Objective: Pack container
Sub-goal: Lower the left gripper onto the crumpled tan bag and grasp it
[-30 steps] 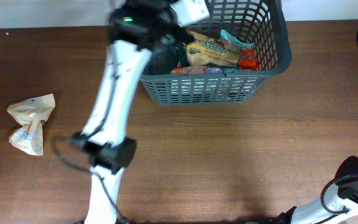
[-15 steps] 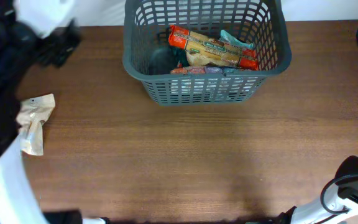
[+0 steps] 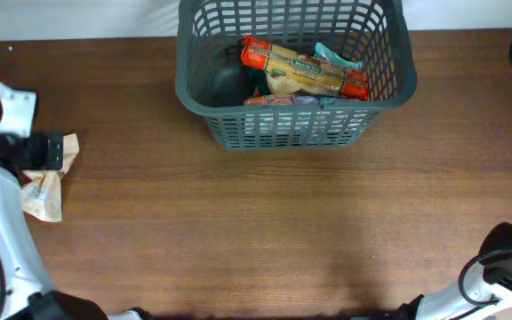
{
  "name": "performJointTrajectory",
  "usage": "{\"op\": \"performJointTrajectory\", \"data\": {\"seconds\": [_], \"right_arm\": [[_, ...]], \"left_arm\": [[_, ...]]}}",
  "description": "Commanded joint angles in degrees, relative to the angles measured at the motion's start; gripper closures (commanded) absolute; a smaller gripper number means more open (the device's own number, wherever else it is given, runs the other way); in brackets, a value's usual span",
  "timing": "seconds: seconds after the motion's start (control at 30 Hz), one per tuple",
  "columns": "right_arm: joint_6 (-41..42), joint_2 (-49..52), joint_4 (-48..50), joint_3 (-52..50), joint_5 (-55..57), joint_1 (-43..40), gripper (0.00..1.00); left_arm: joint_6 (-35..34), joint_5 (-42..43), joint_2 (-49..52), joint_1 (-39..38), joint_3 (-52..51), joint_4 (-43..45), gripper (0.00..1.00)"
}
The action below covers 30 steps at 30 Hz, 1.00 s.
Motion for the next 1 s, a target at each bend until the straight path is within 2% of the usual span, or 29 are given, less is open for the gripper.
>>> {"op": "performJointTrajectory", "data": {"seconds": [0.0, 0.3, 0.33, 0.6, 0.97], "right_arm": [[-0.11, 0.13, 0.15, -0.22, -0.28, -0.11, 0.01], [-0.11, 0.13, 0.15, -0.22, -0.28, -0.11, 0.01], [-0.13, 0.13, 0.15, -0.22, -0.28, -0.11, 0.01], [-0.11, 0.13, 0.15, -0.22, -0.28, -0.11, 0.01], [-0.13, 0.13, 0.15, -0.22, -0.28, -0.11, 0.01]], "left_arm": [[-3.06, 0.68, 1.31, 3.76, -6.99, 3.98, 0.0], [-3.02, -0.76, 13.88, 5.18, -9.38, 7.87, 0.11], [-3.04, -1.36, 15.23, 5.18, -9.38, 8.48, 0.15], [-3.02, -4.59, 23.28, 5.2, -9.38, 14.32, 0.15], [-2.99, -7.52, 28.0, 5.22, -9.35, 21.27, 0.14]]}}
